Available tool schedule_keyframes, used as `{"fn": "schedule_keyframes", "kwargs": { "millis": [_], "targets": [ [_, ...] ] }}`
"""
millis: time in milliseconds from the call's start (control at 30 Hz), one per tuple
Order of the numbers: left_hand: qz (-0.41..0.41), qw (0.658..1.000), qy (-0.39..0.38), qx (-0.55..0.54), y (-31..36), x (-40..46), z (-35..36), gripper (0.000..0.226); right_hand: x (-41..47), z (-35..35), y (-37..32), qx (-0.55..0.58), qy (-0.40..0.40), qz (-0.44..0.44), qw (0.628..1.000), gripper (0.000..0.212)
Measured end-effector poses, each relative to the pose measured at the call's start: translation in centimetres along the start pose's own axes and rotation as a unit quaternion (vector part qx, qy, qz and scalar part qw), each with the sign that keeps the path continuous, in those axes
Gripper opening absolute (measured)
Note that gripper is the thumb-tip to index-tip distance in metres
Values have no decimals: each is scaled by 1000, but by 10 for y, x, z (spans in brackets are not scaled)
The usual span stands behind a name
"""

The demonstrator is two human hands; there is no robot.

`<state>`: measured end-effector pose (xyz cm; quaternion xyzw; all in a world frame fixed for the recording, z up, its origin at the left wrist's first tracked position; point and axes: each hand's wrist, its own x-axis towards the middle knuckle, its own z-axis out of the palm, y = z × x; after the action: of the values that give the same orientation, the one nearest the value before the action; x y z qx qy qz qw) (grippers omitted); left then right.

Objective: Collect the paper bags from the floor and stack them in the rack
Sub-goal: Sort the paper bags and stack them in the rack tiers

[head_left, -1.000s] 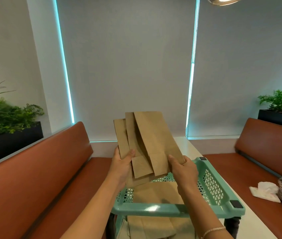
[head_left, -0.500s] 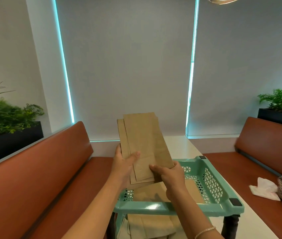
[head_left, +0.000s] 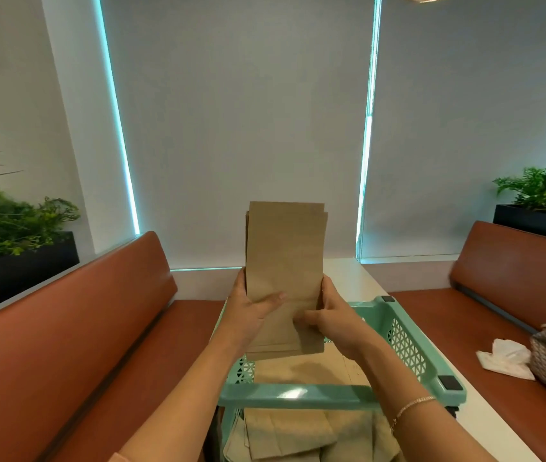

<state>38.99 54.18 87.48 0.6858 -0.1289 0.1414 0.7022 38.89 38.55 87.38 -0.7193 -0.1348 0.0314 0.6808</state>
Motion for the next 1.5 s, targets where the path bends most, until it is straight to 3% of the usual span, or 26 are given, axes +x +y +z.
{"fn": "schedule_keyframes", "kwargs": {
  "millis": [100, 167, 233, 333, 533, 700, 967, 1100, 1233, 1367, 1433, 1500],
  "targets": [
    [5, 999, 30, 23, -1, 4, -5, 50, 3, -19, -1, -154, -56, 48, 985, 70],
    [17, 998, 51, 19, 3, 7, -11, 47, 10, -30, 3, -372, -101, 106, 916, 82],
    [21, 998, 66, 12, 6, 9, -16, 44, 15, -32, 10, -507, -147, 163, 833, 88],
    [18, 996, 88, 0, 7, 10, -21, 46, 22, -32, 17, -533, -156, 202, 807, 76],
    [12, 993, 115, -38, 1, 8, -24, 44, 28, -33, 12, -606, -151, 189, 758, 74],
    [5, 990, 132, -44, -2, 6, -25, 42, 29, -39, 15, -593, -146, 172, 773, 80],
    [-9, 988, 141, -64, -4, 6, -25, 44, 16, -40, 12, -591, -114, 45, 798, 31],
    [-9, 988, 141, -65, -3, 6, -24, 45, 16, -37, 13, -589, -74, 29, 804, 36],
    [-3, 982, 168, -81, -2, 7, -24, 47, 17, -47, 0, -531, -7, -3, 847, 20],
    [0, 982, 177, -72, -3, 8, -28, 49, 14, -84, -24, -392, 155, -5, 907, 5],
    [4, 985, 165, -53, -3, 8, -27, 49, 11, -99, -31, -236, 254, 12, 938, 6],
    [7, 988, 150, -33, -2, 8, -24, 48, 9, -104, -32, -39, 288, 37, 956, 4]
  ]
}}
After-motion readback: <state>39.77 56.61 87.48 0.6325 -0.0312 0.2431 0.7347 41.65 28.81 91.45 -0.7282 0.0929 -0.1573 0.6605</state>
